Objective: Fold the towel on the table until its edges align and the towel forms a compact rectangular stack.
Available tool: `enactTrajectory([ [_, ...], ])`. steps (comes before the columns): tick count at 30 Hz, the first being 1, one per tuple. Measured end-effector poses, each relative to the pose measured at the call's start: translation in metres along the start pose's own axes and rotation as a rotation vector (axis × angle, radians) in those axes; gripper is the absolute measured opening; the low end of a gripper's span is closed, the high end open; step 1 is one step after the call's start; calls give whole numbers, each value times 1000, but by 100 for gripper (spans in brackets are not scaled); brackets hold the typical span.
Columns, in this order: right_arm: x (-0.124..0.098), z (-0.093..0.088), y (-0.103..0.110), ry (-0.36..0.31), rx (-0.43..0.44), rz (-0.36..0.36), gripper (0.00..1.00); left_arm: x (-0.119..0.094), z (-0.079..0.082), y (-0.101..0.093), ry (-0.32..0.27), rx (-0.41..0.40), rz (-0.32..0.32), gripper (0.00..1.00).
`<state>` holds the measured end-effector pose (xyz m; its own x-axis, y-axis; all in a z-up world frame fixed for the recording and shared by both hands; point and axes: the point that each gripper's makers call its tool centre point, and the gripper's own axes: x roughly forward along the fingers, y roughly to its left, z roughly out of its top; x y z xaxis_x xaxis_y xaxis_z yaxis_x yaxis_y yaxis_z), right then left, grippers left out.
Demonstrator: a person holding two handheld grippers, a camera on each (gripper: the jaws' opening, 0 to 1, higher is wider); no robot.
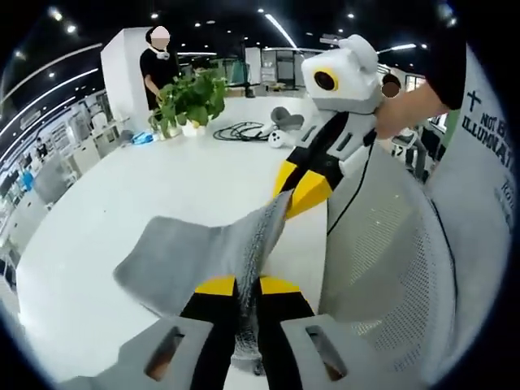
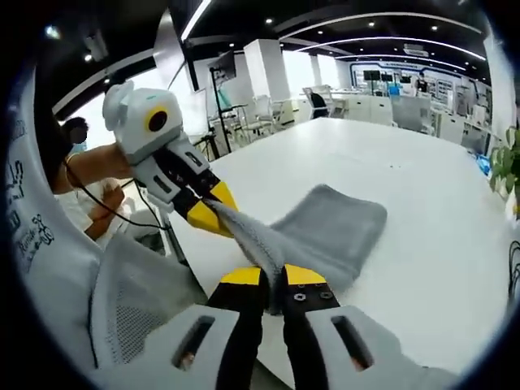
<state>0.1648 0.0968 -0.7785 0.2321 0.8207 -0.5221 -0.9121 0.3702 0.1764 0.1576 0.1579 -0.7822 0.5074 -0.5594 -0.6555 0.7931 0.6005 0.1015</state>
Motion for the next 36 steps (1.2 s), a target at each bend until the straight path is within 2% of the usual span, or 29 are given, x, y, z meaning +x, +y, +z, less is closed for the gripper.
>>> enactTrajectory([
  [8,2,22,-16,-67,42,-3,6,0,15,26,-14,14,21,7],
  [9,3,24,-18,-76,31,-4,6,0,16,31,-15,9,21,7],
  [12,4,35,-22,-129,-106,-9,10,2,17,36,-4,-21,10,7],
  [17,5,36,-22,-136,-97,2,22,6,17,47,-6,-44,13,6],
  [18,6,35,-22,-133,-106,2,26,7,17,49,-9,-54,13,6],
  [20,10,30,-23,-111,-125,0,29,9,17,52,-7,-69,10,6],
  [23,15,26,-21,-94,-158,6,28,12,15,55,2,-78,3,6],
  [26,21,26,-26,-81,-210,-18,26,12,15,57,1,-84,-9,7],
  [29,31,18,-37,-56,-244,-24,17,13,16,59,0,-84,-16,7],
  [30,31,20,-38,-58,-243,-28,10,13,15,59,0,-87,-22,7],
  [34,31,31,-44,-95,-217,-37,7,12,15,62,-4,-87,-21,7],
  [36,31,33,-45,-106,-143,-32,5,12,16,64,-14,-86,-25,7],
])
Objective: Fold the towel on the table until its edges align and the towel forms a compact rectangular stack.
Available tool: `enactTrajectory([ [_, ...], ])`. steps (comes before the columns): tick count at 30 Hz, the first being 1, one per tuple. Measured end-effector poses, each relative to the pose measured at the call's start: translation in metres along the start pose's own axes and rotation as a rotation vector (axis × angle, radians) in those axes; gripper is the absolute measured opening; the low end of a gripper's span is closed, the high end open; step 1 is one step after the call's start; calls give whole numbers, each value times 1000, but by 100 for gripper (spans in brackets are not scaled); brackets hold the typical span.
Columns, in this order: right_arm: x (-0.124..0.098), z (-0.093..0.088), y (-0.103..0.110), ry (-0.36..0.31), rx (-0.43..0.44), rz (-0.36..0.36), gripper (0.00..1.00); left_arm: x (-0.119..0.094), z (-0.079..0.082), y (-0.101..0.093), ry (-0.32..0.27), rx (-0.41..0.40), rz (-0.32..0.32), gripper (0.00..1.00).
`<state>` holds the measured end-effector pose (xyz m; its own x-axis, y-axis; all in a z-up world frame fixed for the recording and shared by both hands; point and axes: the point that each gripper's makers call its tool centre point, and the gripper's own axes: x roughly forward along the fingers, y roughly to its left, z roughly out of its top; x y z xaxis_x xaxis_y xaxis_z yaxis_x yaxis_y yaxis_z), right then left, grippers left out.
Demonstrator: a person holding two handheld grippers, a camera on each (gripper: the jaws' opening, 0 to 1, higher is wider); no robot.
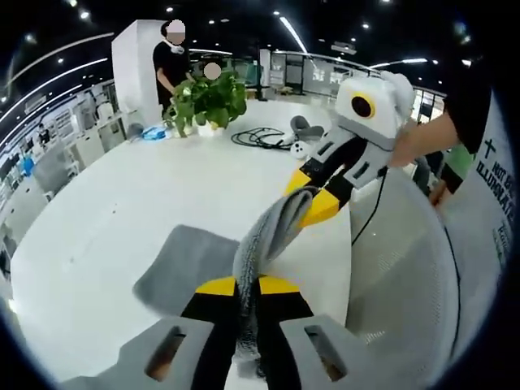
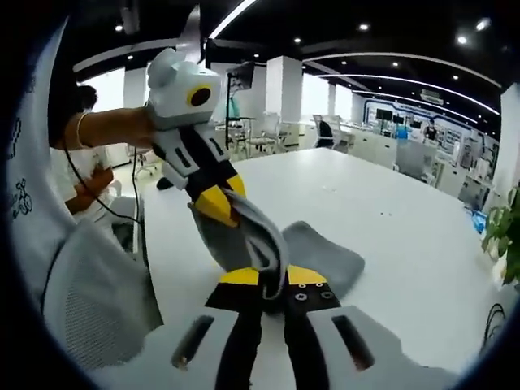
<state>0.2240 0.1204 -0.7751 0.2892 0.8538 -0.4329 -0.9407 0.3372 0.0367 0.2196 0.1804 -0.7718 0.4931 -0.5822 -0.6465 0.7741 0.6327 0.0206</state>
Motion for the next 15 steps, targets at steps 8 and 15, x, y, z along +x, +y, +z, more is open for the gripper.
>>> enactTrajectory([
  [8,2,4,-9,-23,157,-13,4,3,-5,-4,-5,58,-11,17],
  [15,5,5,-9,-38,236,-19,3,0,-17,-17,11,45,-26,30],
])
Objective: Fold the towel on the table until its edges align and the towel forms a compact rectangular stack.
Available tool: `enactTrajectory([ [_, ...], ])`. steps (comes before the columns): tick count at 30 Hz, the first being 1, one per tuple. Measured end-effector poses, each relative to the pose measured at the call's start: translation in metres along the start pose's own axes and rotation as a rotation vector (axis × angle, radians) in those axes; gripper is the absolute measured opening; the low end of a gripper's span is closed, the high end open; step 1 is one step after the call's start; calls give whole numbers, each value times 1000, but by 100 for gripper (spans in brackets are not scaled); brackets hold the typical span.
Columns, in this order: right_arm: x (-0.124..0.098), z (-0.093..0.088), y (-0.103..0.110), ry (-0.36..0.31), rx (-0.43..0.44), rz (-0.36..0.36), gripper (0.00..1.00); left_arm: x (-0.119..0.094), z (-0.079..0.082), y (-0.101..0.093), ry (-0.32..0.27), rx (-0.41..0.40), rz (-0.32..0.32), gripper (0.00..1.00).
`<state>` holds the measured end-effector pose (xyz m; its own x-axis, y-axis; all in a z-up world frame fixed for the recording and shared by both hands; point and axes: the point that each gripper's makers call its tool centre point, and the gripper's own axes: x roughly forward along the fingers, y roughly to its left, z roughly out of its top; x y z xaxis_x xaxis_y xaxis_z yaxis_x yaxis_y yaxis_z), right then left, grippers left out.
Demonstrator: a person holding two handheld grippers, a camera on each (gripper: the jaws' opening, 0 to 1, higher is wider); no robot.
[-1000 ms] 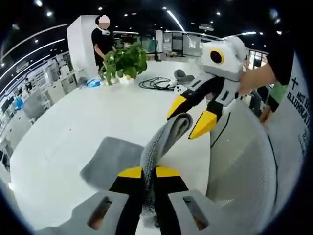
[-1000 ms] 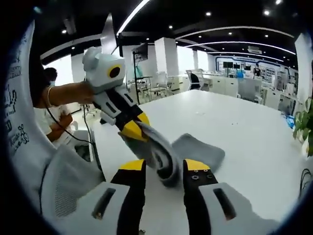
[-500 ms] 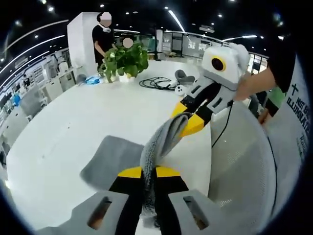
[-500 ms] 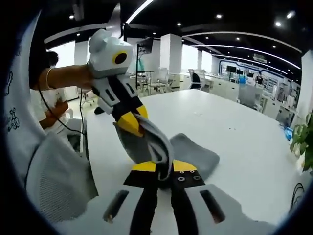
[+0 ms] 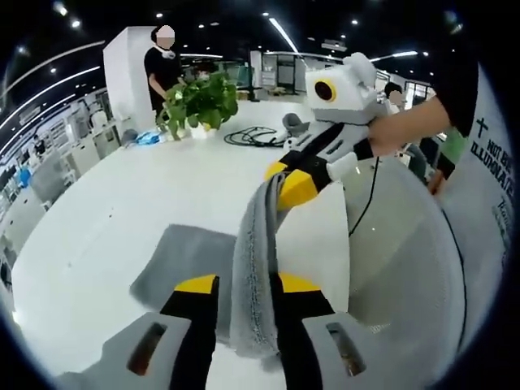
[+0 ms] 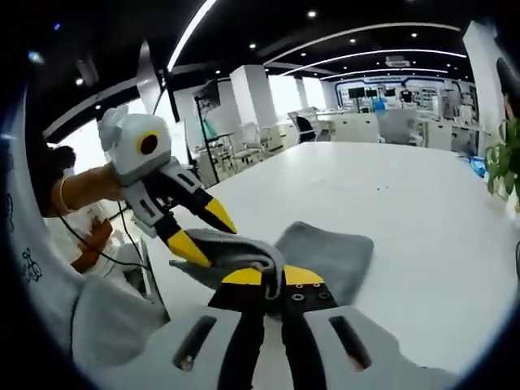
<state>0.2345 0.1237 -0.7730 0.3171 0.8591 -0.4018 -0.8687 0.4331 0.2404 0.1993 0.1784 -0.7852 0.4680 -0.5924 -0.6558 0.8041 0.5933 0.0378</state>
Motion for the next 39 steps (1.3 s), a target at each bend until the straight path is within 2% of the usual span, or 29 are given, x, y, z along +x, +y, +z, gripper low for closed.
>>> enactTrajectory([
  [5,2,3,-2,-5,26,-9,3,-4,-13,-13,22,-18,22,44],
  [9,3,3,-2,-3,31,-14,3,-6,-26,-18,32,-38,77,50],
  [10,3,3,-2,-4,31,-14,3,-7,-27,-15,19,-46,111,50],
  [13,3,3,-1,-4,35,-14,3,-10,-39,-7,49,-36,191,49],
  [16,3,2,-1,-4,41,-15,3,-12,-44,-2,55,-53,233,46],
  [20,3,3,-1,-5,48,-19,3,-15,-46,5,21,-101,271,29],
  [21,3,3,-1,-3,48,-20,3,-17,-45,7,11,-101,284,23],
  [23,3,4,-2,-5,46,-22,3,-21,-40,13,-15,-105,319,20],
  [26,2,7,-4,-12,55,-26,4,-27,-29,19,-63,-110,331,12],
  [29,0,13,-10,-30,83,-30,4,-29,-22,24,-87,-153,325,10],
  [33,0,15,-15,-36,95,-42,4,-27,-14,32,-108,-167,313,9],
  [39,1,24,-27,-57,132,-52,4,-28,1,47,-182,-239,305,8],
])
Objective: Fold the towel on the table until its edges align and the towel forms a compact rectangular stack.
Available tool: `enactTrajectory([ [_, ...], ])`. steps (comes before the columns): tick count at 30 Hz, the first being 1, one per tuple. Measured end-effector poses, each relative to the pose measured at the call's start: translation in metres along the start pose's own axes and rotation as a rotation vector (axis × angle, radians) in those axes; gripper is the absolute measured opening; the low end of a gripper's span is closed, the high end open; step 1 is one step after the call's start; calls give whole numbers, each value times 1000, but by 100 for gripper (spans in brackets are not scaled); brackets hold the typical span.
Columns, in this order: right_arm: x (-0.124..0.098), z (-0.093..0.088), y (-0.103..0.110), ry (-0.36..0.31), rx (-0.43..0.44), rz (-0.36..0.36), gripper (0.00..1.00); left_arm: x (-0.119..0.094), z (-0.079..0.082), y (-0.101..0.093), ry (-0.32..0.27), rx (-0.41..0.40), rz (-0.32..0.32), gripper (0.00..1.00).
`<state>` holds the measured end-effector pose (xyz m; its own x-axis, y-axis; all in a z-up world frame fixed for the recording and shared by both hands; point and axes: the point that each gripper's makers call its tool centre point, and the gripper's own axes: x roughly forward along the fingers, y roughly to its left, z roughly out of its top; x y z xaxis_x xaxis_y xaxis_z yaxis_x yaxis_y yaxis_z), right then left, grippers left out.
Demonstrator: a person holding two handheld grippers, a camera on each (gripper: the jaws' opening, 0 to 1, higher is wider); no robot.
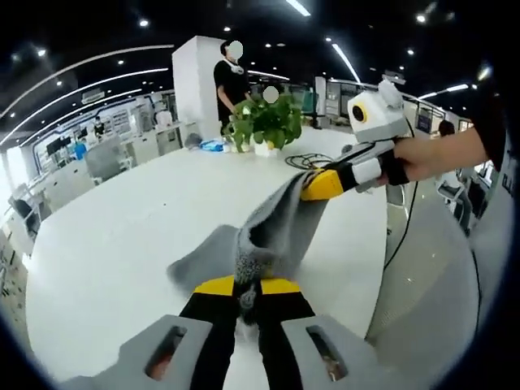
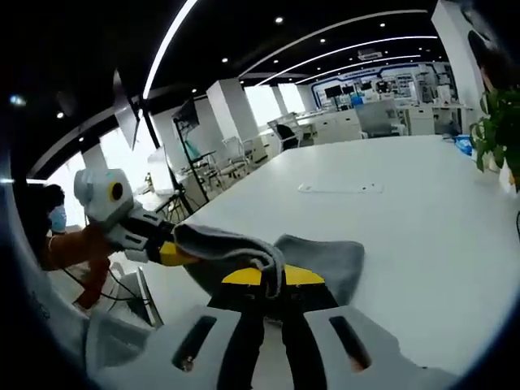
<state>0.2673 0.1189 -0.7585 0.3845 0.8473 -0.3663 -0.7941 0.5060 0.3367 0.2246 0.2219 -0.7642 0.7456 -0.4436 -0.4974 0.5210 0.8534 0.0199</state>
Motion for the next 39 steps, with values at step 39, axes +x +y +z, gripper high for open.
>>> enactTrajectory([
  [39,109,-37,-90,172,150,-75,5,103,-58,88,100,-243,127,8],
])
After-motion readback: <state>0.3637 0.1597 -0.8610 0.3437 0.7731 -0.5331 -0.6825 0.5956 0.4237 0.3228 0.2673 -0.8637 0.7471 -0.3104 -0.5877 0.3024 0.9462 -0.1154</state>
